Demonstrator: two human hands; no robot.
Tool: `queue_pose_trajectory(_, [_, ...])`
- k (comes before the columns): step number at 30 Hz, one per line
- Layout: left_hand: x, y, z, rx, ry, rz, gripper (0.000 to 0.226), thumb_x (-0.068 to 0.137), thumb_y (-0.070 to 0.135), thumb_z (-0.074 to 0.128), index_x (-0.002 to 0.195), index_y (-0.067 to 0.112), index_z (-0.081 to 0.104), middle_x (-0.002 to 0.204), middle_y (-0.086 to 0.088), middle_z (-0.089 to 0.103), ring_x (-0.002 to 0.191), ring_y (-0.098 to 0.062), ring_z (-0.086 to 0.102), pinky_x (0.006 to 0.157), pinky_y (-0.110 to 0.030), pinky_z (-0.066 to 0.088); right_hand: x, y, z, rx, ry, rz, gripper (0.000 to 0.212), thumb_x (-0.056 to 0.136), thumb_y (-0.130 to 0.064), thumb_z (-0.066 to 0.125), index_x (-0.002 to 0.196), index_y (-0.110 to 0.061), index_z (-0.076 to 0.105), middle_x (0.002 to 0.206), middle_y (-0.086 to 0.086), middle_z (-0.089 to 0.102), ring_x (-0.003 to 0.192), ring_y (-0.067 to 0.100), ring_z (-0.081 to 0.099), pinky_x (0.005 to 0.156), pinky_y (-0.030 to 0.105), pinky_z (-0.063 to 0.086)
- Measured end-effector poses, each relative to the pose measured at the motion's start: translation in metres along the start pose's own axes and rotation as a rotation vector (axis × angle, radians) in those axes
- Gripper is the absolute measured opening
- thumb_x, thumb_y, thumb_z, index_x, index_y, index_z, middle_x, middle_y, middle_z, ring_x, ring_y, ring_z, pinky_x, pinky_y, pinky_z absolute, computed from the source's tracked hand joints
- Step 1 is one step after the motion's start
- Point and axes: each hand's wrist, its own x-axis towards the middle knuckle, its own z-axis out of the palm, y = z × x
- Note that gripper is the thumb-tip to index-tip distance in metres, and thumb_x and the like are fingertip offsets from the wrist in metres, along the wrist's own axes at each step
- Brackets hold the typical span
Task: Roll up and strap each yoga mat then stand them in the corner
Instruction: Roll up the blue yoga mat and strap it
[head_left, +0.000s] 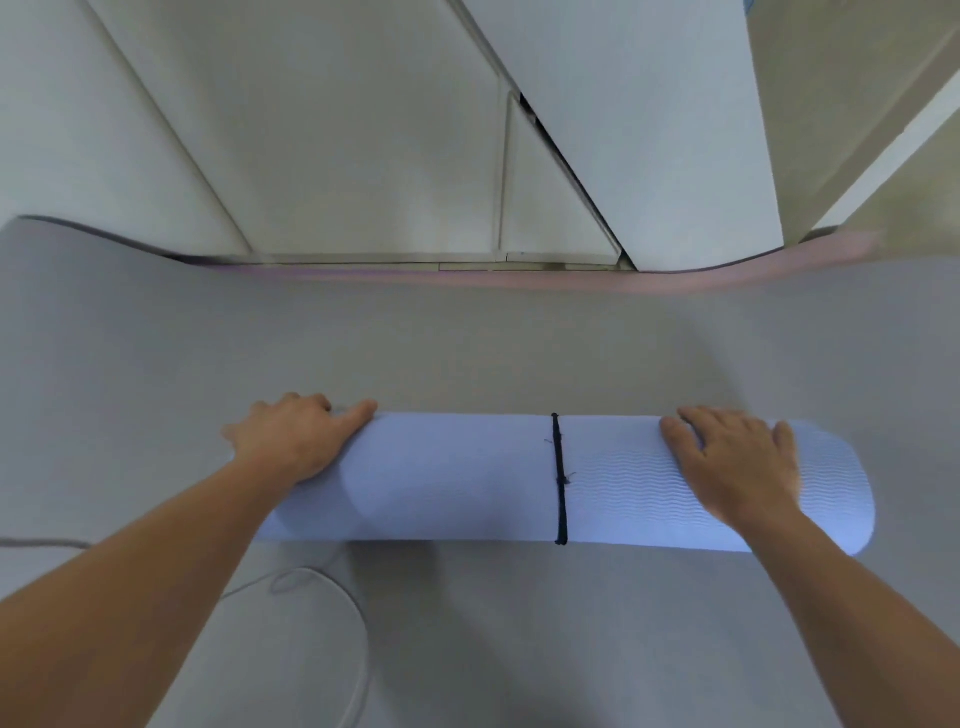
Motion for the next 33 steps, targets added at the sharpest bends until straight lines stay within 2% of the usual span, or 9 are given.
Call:
queue_pose_trajectory(6, [-0.024, 0.004, -0.004, -0.025, -0.004, 0.025, 0.070, 0.088, 0.078, 0.034, 0.139, 0.031, 0.048, 0.137, -0.011, 0.046, 0.123, -0.039, 0.048, 0.103, -0.046, 0.039, -0.016, -0.001, -0.001, -0.028, -0.036, 0.005, 0.063, 0.096, -0.060, 0.011, 0.151, -0.035, 0.030, 0.156, -0.010, 0.031, 0.146, 0.017, 0.021, 0.119, 0.050, 0.005])
queue_pose_trajectory(10, [-0.024, -0.029, -0.019, -0.640, 0.008, -0.175, 0.079, 0.088, 0.071, 0.051, 0.138, 0.011, 0.053, 0.144, -0.018, 0.043, 0.126, -0.039, 0.050, 0.108, -0.050, 0.038, -0.030, -0.002, -0.019, -0.103, -0.124, 0.012, 0.061, 0.101, -0.054, 0.011, 0.154, -0.027, 0.025, 0.162, -0.001, 0.023, 0.150, 0.022, 0.014, 0.119, 0.052, 0.009])
queue_pose_trajectory(13, [-0.031, -0.059, -0.013, -1.213, -0.145, -0.399, 0.074, 0.087, 0.067, 0.057, 0.133, 0.009, 0.056, 0.136, -0.017, 0.056, 0.121, -0.039, 0.054, 0.107, -0.053, 0.040, -0.048, -0.038, -0.028, -0.088, 0.131, -0.148, 0.053, 0.098, -0.036, 0.027, 0.126, -0.007, 0.061, 0.136, 0.022, 0.054, 0.128, 0.040, 0.049, 0.101, 0.060, 0.040])
queue_pose_trajectory(15, [-0.039, -0.062, -0.002, -1.414, -0.172, -0.463, 0.073, 0.088, 0.068, 0.055, 0.135, 0.012, 0.054, 0.138, -0.011, 0.054, 0.124, -0.036, 0.052, 0.109, -0.052, 0.038, -0.063, -0.075, -0.031, 0.001, 0.302, -0.273, 0.047, 0.093, -0.040, 0.040, 0.103, -0.006, 0.071, 0.114, 0.022, 0.066, 0.103, 0.041, 0.062, 0.083, 0.051, 0.050])
queue_pose_trajectory(18, [-0.043, -0.057, 0.004, -1.433, -0.071, -0.433, 0.071, 0.093, 0.065, 0.049, 0.135, 0.007, 0.053, 0.140, -0.013, 0.052, 0.122, -0.032, 0.050, 0.108, -0.046, 0.035, -0.076, -0.127, -0.040, -0.012, 0.168, -0.206, 0.031, 0.091, -0.040, 0.055, 0.089, -0.012, 0.069, 0.097, 0.011, 0.064, 0.085, 0.032, 0.059, 0.066, 0.035, 0.044])
queue_pose_trajectory(21, [-0.047, -0.051, -0.004, -1.393, -0.071, -0.380, 0.073, 0.093, 0.067, 0.045, 0.130, 0.005, 0.055, 0.121, -0.009, 0.053, 0.105, -0.027, 0.048, 0.093, -0.039, 0.035, -0.066, -0.142, -0.039, 0.161, -0.037, 0.012, 0.025, 0.093, -0.028, 0.048, 0.074, -0.013, 0.053, 0.087, 0.008, 0.061, 0.077, 0.026, 0.058, 0.054, 0.026, 0.034])
queue_pose_trajectory(27, [-0.076, -0.040, -0.089, -1.242, 0.129, -0.346, 0.080, 0.080, 0.075, 0.058, 0.118, 0.005, 0.062, 0.121, -0.012, 0.062, 0.111, -0.033, 0.058, 0.093, -0.039, 0.043, -0.060, -0.154, -0.100, 0.491, -0.122, 0.066, 0.022, 0.081, 0.000, 0.051, 0.060, -0.008, 0.049, 0.059, 0.008, 0.046, 0.056, 0.025, 0.041, 0.050, 0.029, 0.027])
queue_pose_trajectory(30, [-0.106, -0.030, -0.186, -1.077, 0.276, -0.259, 0.074, 0.083, 0.078, 0.051, 0.107, 0.011, 0.069, 0.105, -0.005, 0.065, 0.100, -0.031, 0.061, 0.081, -0.035, 0.041, -0.076, -0.171, -0.163, 0.636, -0.198, 0.057, 0.023, 0.091, -0.008, 0.048, 0.068, -0.008, 0.055, 0.067, 0.010, 0.050, 0.062, 0.026, 0.044, 0.056, 0.030, 0.031])
queue_pose_trajectory(33, [-0.144, -0.017, -0.275, -1.005, 0.410, -0.173, 0.070, 0.081, 0.079, 0.051, 0.118, 0.021, 0.063, 0.106, 0.007, 0.065, 0.096, -0.022, 0.060, 0.081, -0.034, 0.041, -0.105, -0.202, -0.246, 0.824, -0.281, 0.011, 0.036, 0.099, -0.036, 0.045, 0.072, -0.013, 0.051, 0.072, 0.006, 0.048, 0.068, 0.025, 0.042, 0.063, 0.032, 0.034])
